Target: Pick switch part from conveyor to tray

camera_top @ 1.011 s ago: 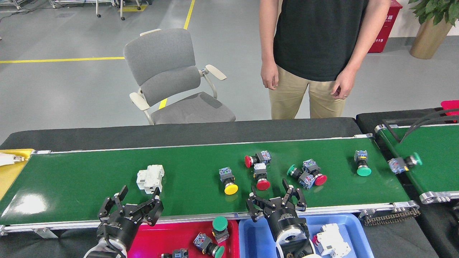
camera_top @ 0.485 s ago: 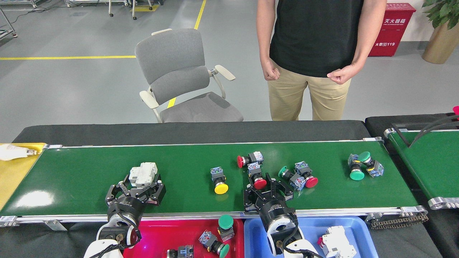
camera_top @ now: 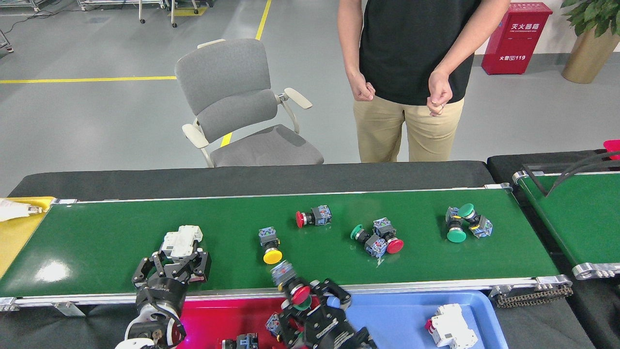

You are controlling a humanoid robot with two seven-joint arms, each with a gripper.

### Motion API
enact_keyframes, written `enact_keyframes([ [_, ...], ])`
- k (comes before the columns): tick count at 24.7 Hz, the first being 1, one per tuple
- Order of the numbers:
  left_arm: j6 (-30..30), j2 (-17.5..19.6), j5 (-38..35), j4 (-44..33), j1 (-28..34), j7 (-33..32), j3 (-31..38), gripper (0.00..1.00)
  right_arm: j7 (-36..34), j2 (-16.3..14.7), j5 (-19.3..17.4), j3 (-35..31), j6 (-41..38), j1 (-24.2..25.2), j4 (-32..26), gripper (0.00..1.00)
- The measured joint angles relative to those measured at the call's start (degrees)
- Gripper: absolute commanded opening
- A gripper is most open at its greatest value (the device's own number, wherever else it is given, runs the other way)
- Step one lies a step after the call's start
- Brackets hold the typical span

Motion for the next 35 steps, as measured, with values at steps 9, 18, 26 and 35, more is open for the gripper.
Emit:
enact_keyframes([
  [9, -9.4, 1.2, 0.0, -8.7, 5.6, 0.6, 0.1, 0.1, -2.6, -1.6, -0.4, -10.2, 3.3, 4.5, -5.2, 1.0],
  [18, -18.2, -1.6, -0.3, -16.5, 9.7, 0.6, -12.4, 0.15, -9.2, -2.0, -2.2, -29.1, 18.0, 14.9, -7.3, 1.0],
  [26, -18.3, -7.5, -4.1, -17.2, 10.2, -0.1, -28.6, 0.99, -5.2, -4.2, -3.2, -30.0, 19.1, 5.7, -1.7, 1.0],
  [35, -14.5, -8.4, -4.3, -19.2, 14.4, -0.2, -27.6, 1.0, -3.9, -9.1, -5.5, -30.7, 18.8, 5.9, -1.7, 1.0],
])
